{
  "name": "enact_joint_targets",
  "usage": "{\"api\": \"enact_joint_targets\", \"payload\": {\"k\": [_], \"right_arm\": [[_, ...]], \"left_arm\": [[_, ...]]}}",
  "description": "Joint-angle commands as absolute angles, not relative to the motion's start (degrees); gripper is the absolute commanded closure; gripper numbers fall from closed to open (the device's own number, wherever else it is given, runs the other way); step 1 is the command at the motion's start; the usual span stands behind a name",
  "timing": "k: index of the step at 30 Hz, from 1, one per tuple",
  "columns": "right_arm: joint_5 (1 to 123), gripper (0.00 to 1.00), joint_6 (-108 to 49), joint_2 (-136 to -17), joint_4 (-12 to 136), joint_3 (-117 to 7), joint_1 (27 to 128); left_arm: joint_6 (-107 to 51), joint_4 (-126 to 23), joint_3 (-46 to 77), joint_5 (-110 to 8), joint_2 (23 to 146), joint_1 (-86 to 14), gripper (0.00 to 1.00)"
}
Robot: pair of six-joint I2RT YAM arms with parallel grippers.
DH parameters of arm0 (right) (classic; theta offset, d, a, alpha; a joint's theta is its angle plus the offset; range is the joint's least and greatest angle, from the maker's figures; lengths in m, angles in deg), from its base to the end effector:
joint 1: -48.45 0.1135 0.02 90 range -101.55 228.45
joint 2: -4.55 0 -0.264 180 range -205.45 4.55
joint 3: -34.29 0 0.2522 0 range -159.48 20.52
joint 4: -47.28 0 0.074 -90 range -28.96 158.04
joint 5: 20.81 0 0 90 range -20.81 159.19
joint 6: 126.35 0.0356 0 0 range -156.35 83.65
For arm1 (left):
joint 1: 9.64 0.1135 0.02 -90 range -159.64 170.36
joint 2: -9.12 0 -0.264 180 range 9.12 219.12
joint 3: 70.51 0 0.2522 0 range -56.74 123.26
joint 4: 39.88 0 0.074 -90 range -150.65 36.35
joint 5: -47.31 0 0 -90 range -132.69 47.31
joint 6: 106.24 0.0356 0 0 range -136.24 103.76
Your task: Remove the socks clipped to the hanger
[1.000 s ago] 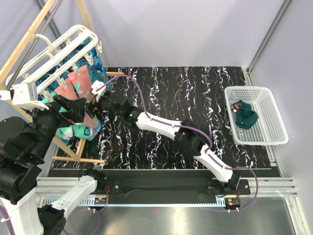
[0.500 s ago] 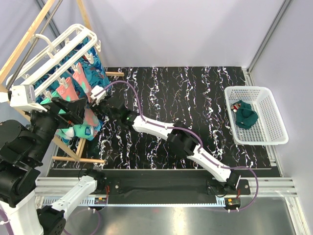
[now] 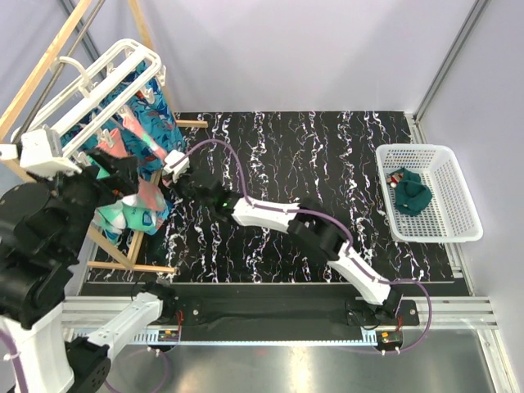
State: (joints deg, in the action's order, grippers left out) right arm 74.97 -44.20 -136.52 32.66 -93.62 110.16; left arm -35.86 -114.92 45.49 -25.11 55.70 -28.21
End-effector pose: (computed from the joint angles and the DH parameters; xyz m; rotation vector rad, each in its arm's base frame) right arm 0.2782 0.5093 0.2248 -0.8349 1.3457 0.6636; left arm 0.0362 -0.0008 0.5308 -0.2470 1.6519 -0.2488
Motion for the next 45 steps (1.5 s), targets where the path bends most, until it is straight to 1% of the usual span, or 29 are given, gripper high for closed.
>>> {"api": "enact_joint_targets", "payload": {"k": [1,6,7,10,14,16,24,36,45], "right_arm": [[72.79,1.00,-43.38,-125.89,24.04,-88.74,109.88],[69.36,1.00,-41.97,-119.47,23.42,-81.71,109.80],[66.75,1.00,-41.80,-117.55,23.25,-80.82,109.88],[65.15,1.00,-41.45,-114.72,23.77,-78.10,109.71],[61.20,1.00,-39.96,-110.94,24.65,-75.72,109.62],[60.32,1.00,-39.34,-110.06,24.65,-74.58,109.53],[59.17,1.00,-37.40,-107.86,22.20,-70.28,109.44],[59.43,1.00,-37.75,-107.16,19.99,-66.32,108.92],[56.62,1.00,-38.90,-105.66,16.48,-62.27,109.09]], "left_arm": [[-36.46,-114.56,46.88,-21.95,59.47,-28.10,0.08],[-36.28,-113.50,51.87,-21.25,64.03,-28.01,0.10],[-36.20,-113.59,52.50,-20.81,65.53,-28.01,0.10],[-37.15,-113.06,52.77,-18.36,67.03,-28.10,0.11],[-39.27,-111.30,51.54,-16.95,68.35,-28.10,0.16],[-40.50,-110.51,51.36,-15.45,69.41,-28.10,0.18],[-43.49,-108.67,50.48,-12.90,71.69,-27.83,0.19],[-46.21,-109.10,51.63,-16.68,74.77,-23.09,0.19],[-47.00,-109.10,52.33,-14.93,76.09,-21.16,0.21]]}}
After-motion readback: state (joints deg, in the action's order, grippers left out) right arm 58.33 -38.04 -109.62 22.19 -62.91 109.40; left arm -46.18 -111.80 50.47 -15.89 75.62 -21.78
